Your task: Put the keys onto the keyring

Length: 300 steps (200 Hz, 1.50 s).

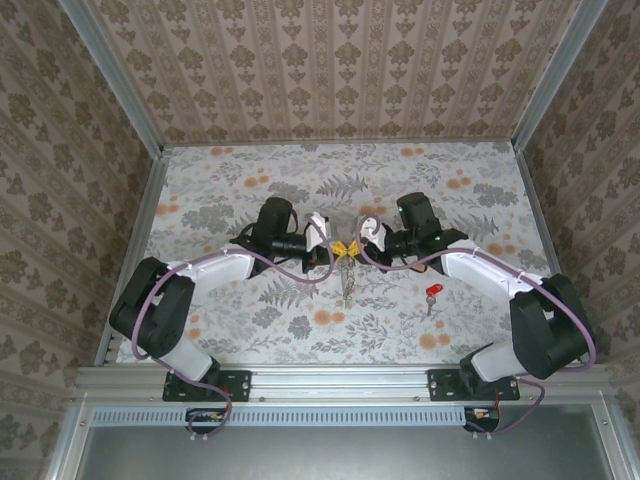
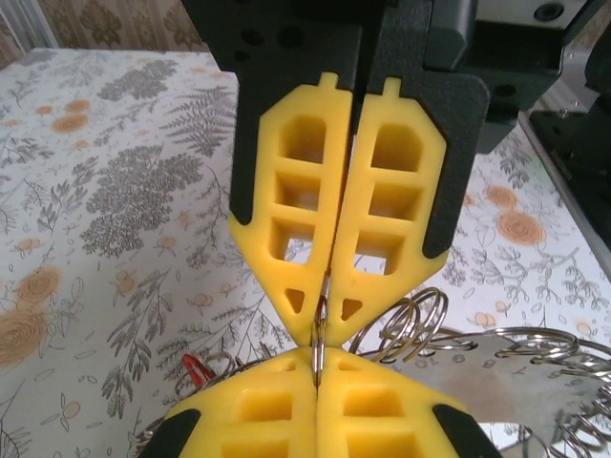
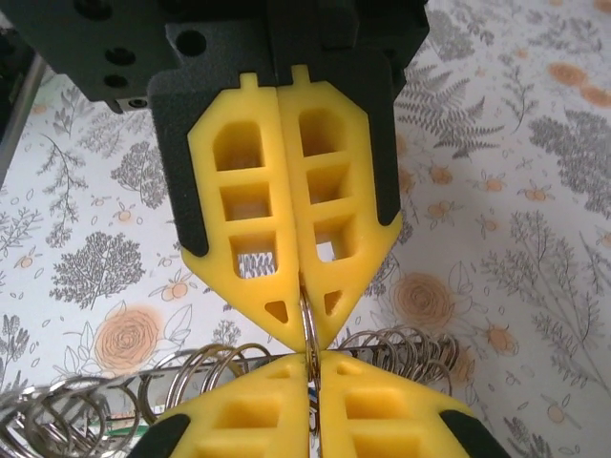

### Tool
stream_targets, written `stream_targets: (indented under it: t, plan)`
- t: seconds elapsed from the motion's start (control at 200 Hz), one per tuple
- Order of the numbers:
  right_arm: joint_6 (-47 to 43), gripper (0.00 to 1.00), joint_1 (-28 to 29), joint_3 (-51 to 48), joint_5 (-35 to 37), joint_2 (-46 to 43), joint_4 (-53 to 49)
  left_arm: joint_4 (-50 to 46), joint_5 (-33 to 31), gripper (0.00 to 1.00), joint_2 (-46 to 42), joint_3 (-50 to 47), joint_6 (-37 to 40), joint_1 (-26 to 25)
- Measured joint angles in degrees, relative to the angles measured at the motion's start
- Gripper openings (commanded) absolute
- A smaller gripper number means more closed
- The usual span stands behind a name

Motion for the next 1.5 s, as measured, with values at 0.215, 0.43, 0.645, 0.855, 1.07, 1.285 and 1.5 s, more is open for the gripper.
stream_targets:
  t: [0.215,0.43,0.645,0.855,1.07,1.285,1.5]
  plan:
    - [0.37,0.00,-0.33,-0.13,-1.03,0.02,0.94,2.14,0.72,0.11,0.02,-0.79,-1.57,0.63]
    - [-3.19,0.00,1.38,3.10,2.64,0.02,-6.40,-10.25,-2.69,0.14,0.09,3.98,5.18,0.00]
    - [-7.37,0.00,4.48,8.02,10.75,-0.02,-14.75,-18.49,-4.90,0.04,0.31,7.32,10.14,-0.85]
    - [-8.48,0.06,6.14,9.79,14.95,-1.07,-18.14,-18.88,-4.15,0.00,0.42,7.39,11.21,-0.90]
    - [-5.64,0.12,4.13,4.04,11.56,-4.04,-10.75,-10.69,-2.25,0.00,0.42,4.20,6.45,-0.94]
    - [-1.05,0.16,1.33,-0.46,4.63,-4.02,-2.14,-4.59,-1.27,0.00,0.42,1.77,1.95,-0.83]
    - [1.57,0.18,-0.33,-2.54,1.03,-3.32,3.02,0.02,-0.52,0.00,0.42,0.52,-0.94,-0.52]
